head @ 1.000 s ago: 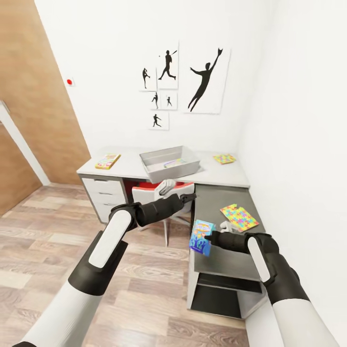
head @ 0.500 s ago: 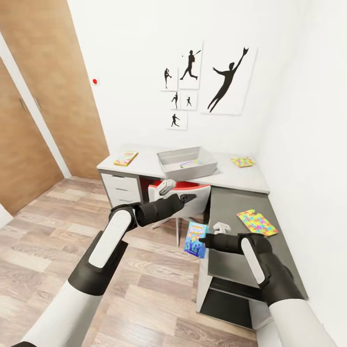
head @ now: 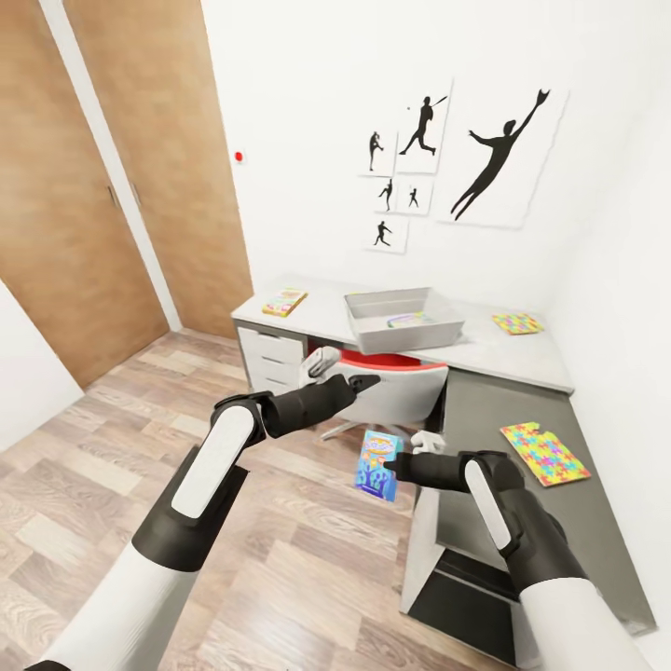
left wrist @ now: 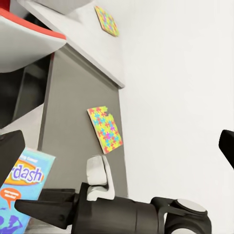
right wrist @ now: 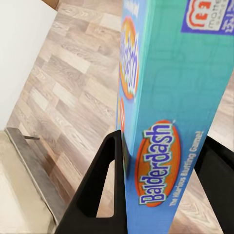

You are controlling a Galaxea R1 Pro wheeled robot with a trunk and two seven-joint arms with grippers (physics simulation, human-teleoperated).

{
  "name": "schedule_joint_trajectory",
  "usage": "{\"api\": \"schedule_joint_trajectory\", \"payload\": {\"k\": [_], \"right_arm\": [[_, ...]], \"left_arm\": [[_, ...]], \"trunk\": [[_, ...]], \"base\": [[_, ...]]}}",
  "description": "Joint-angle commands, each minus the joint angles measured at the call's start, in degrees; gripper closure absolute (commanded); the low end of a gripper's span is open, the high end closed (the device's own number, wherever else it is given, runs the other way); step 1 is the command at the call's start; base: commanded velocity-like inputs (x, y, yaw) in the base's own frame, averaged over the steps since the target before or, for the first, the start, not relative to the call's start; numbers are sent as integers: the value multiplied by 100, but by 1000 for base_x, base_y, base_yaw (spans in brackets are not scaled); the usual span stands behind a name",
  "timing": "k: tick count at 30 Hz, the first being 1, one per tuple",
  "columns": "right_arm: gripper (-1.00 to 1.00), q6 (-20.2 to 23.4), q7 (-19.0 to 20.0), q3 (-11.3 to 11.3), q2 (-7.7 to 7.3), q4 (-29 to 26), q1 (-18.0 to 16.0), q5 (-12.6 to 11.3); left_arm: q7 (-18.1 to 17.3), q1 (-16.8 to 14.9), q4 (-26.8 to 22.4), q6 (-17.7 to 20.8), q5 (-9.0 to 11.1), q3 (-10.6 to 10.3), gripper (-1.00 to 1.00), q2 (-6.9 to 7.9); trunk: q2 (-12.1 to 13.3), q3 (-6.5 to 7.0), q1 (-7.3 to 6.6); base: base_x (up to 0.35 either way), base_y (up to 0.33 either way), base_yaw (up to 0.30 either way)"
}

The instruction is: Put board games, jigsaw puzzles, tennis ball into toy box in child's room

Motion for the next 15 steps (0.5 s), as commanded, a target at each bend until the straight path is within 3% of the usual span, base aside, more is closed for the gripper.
{"api": "schedule_joint_trajectory", "payload": {"k": [1, 7, 15], "right_arm": [[100, 24, 12, 5, -5, -7, -4, -14], [100, 24, 18, 9, -14, -25, -4, -19], [100, 27, 20, 12, -20, -70, -4, -21]], "left_arm": [[58, -7, -3, 7, 59, 0, -100, -3], [57, -7, -4, 9, 63, 2, -100, 2], [58, -6, -2, 8, 59, 2, -100, 4]], "trunk": [[-12, -11, 3], [-12, -11, 3], [-12, -11, 3]], "base": [[0, 0, 235], [55, -32, 121], [210, -124, 34]]}}
